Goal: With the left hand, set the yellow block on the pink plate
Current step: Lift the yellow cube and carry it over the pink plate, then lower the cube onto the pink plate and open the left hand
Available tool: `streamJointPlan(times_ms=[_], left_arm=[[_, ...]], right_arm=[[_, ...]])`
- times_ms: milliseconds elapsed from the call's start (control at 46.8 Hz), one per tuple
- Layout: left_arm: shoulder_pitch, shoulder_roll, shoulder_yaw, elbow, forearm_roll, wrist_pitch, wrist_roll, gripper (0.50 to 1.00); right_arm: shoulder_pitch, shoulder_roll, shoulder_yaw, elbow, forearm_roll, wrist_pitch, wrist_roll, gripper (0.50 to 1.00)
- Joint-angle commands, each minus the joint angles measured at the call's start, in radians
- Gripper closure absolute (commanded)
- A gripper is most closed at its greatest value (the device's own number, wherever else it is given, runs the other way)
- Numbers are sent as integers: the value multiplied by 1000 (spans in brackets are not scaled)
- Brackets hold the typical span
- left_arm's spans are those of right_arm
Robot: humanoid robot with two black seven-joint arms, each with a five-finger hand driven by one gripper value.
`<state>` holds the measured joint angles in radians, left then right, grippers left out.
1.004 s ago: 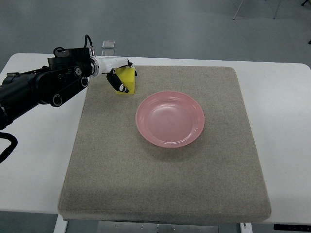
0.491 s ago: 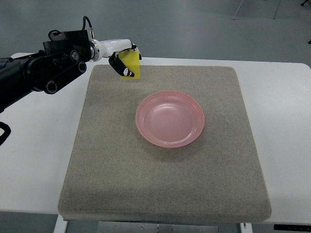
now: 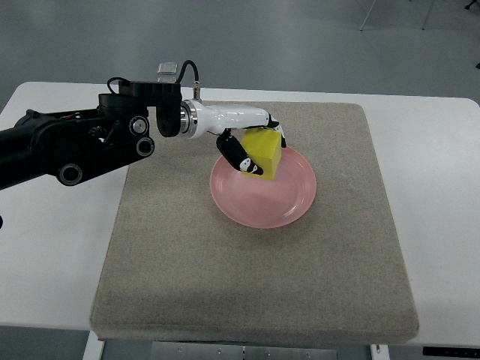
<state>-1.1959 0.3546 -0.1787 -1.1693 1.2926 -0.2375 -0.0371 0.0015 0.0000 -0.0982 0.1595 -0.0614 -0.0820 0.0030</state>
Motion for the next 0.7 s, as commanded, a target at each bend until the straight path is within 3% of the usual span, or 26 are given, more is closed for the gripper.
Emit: streamJointPlan(times_ms=[0,171,299,384,512,577,683], left_arm=[[2,-6,34,-1,25,1,0,977],[2,-14,44,11,60,3,0,943],[16,-29,44,16,71,13,0,720],[25,-43,45,17,73,12,2,641],[29,-45,45,17,86,12,2,598],[24,-46,44,17,86,13,2,521],[18,-43,44,16,85,12,2,508]], right_arm=[[0,0,0,0,0,1,0,576],[0,0,0,0,0,1,0,576],[0,0,0,0,0,1,0,576],[0,0,0,0,0,-1,0,576],[0,0,0,0,0,1,0,576],[0,0,0,0,0,1,0,576],[0,0,0,0,0,1,0,576]])
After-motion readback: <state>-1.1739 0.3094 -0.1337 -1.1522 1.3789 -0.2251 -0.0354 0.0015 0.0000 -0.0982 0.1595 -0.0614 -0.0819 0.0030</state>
